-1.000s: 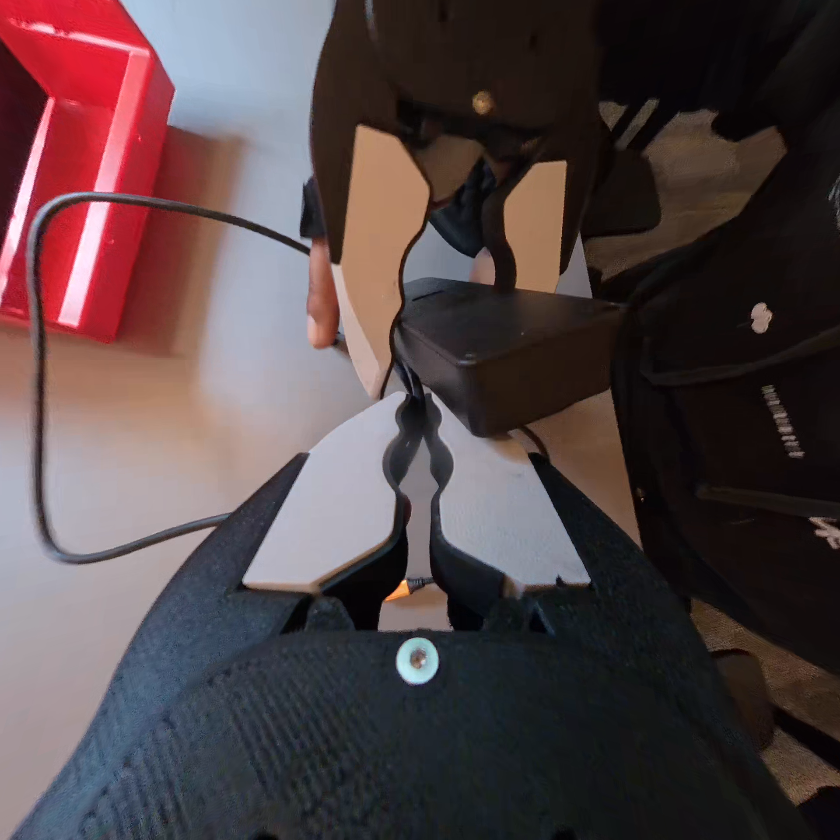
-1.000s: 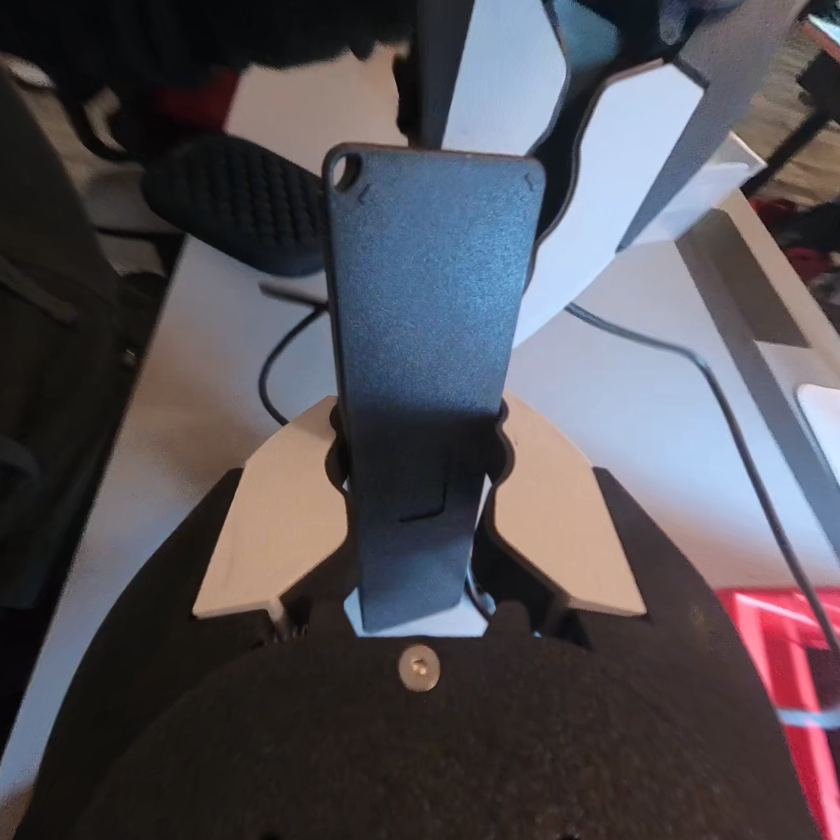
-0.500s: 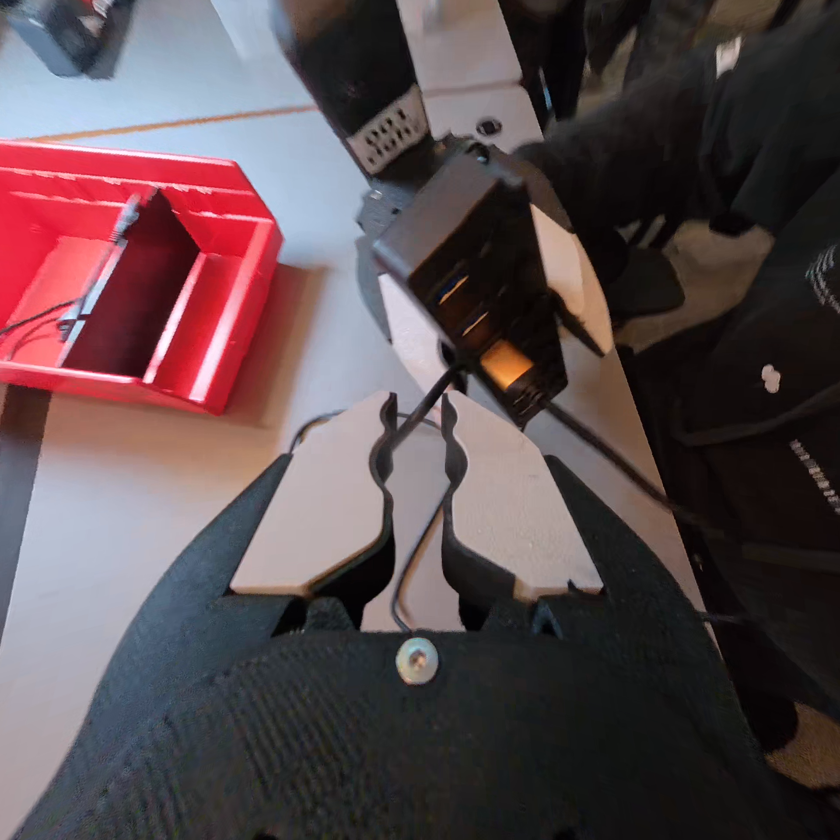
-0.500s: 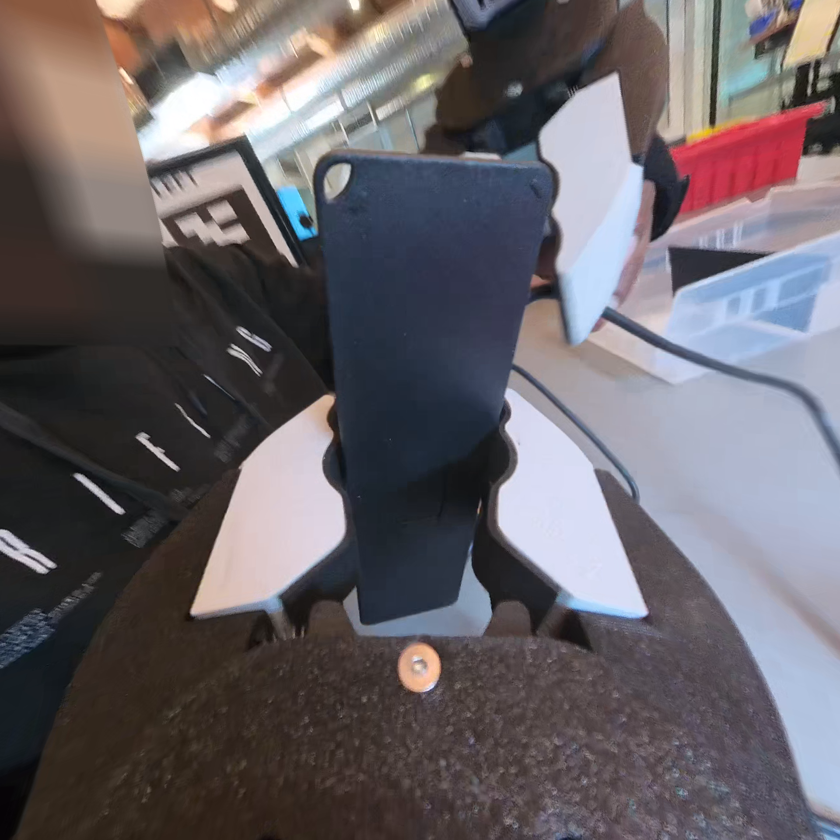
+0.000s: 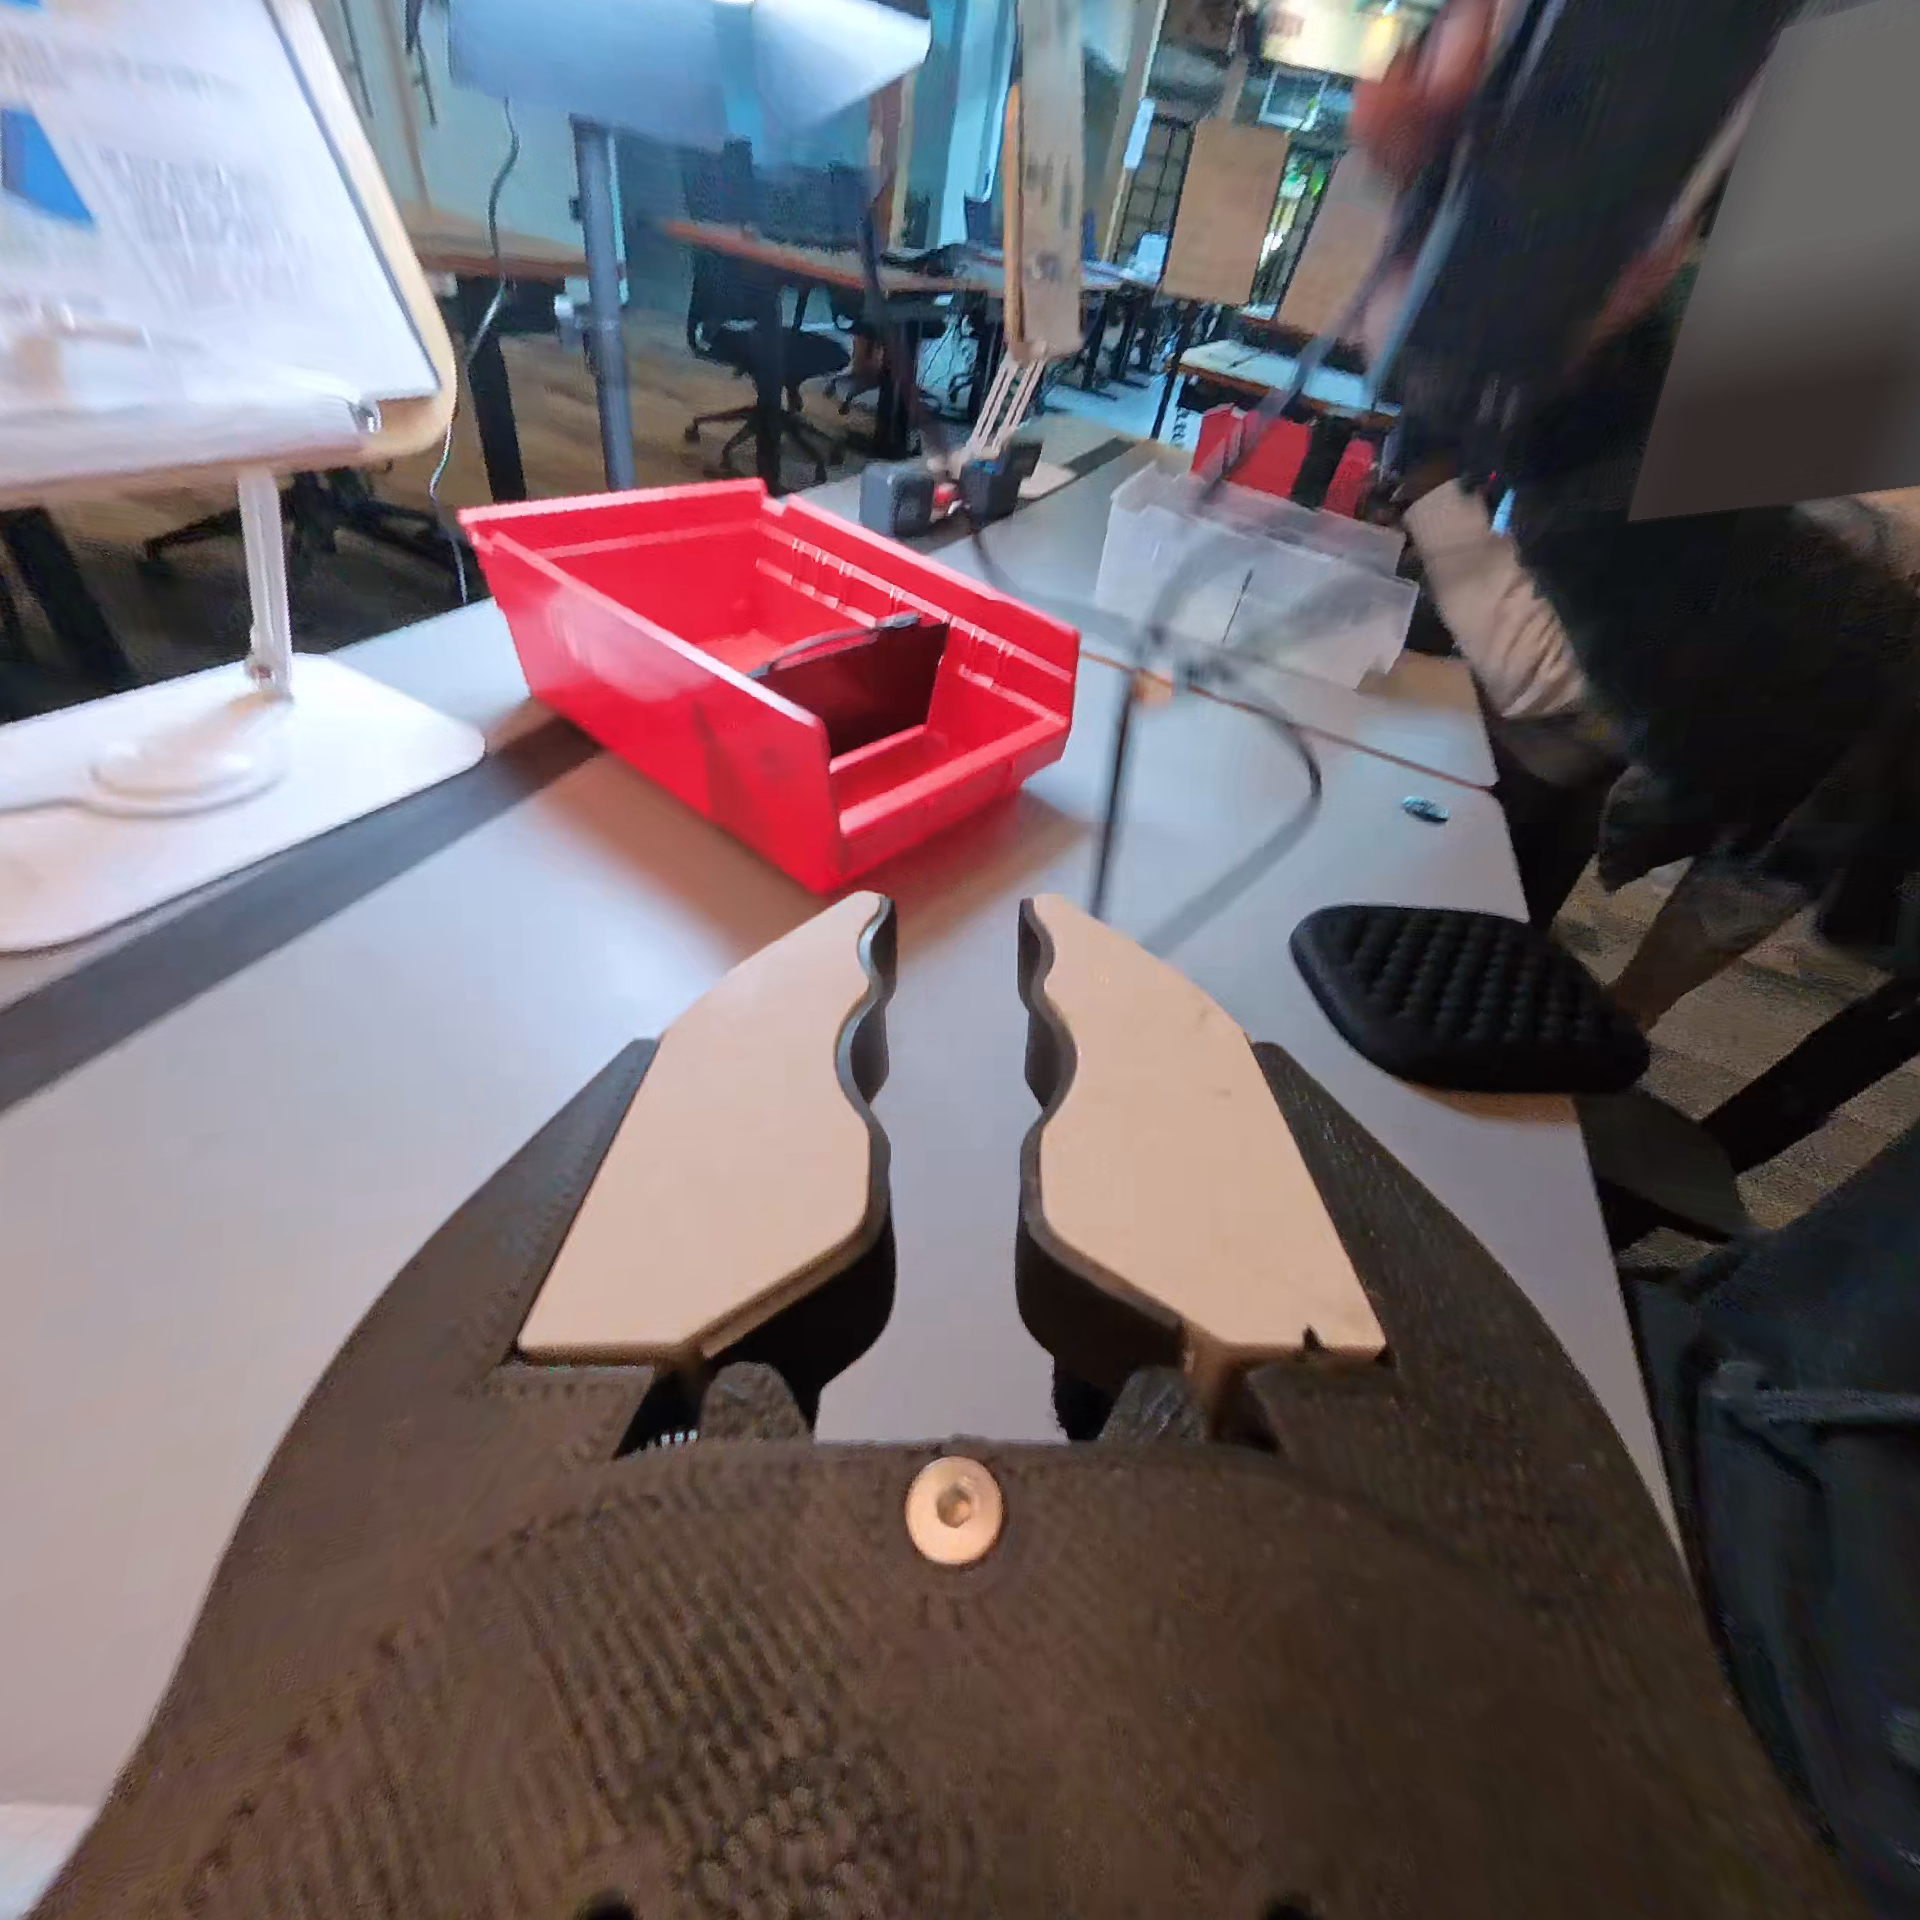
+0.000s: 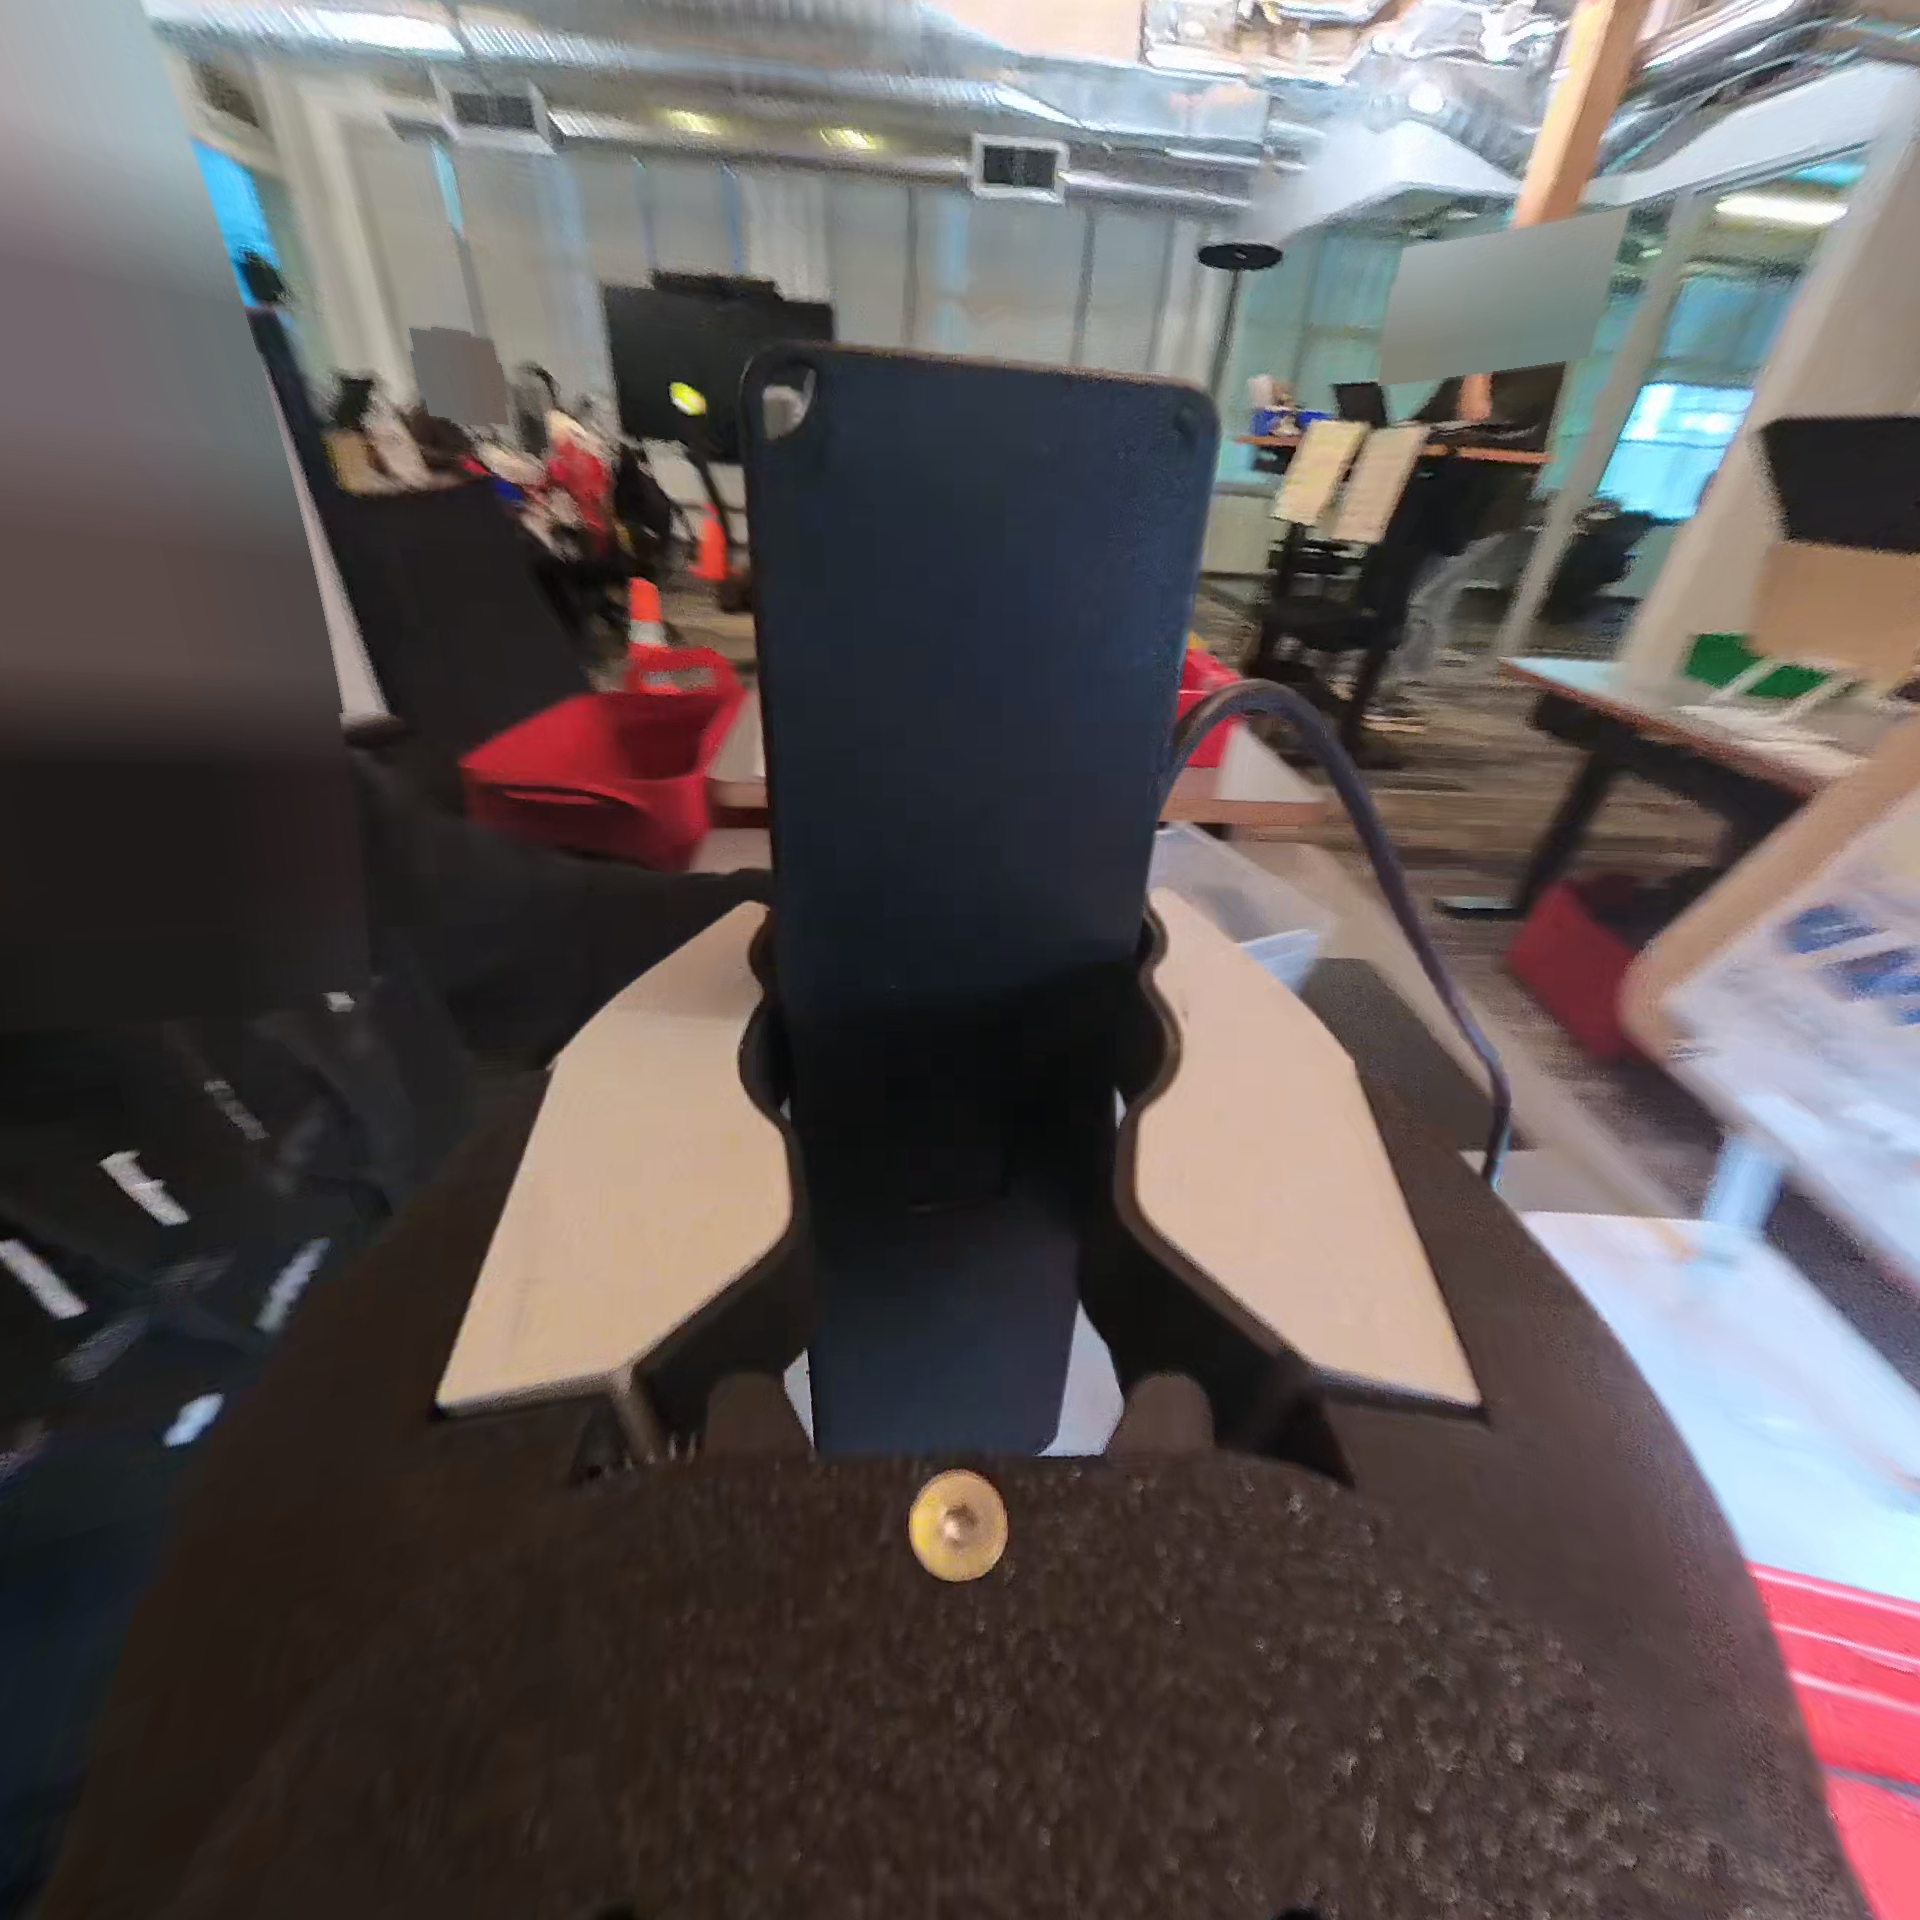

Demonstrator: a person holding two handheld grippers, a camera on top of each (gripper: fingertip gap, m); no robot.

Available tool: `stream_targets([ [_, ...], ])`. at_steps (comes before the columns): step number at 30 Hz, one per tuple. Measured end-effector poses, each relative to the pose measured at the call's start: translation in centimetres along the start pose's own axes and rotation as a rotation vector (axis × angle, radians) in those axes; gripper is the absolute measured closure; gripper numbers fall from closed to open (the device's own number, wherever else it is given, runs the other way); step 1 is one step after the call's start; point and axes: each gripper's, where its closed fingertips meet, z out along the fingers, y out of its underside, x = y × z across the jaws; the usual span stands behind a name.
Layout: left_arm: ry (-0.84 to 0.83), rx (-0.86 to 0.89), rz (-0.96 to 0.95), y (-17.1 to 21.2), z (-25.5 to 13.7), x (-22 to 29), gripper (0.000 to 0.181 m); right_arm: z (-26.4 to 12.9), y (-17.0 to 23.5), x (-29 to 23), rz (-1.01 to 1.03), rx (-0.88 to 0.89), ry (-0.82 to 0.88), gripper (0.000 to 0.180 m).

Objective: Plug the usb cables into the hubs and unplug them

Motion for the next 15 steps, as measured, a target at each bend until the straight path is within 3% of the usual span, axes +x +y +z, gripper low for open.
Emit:
stream_targets([
  [4,-0.023,-0.055,-0.045,4.2,0.9,-1.2,0.161,-1.3,-4.3,7.9,-0.162,-0.165,0.255,0.118],
  [8,-0.019,-0.093,-0.093,6.2,1.6,-2.1,0.161,-4.0,-4.1,17.4,-0.308,-0.319,0.577,0.118],
  [11,-0.008,-0.128,-0.107,7.6,2.1,-2.2,0.161,-5.6,1.5,22.5,-0.339,-0.443,0.724,0.117],
  [15,-0.012,-0.200,-0.068,9.3,2.6,-2.0,0.161,-6.7,15.8,25.9,-0.131,-0.634,0.762,0.118],
])
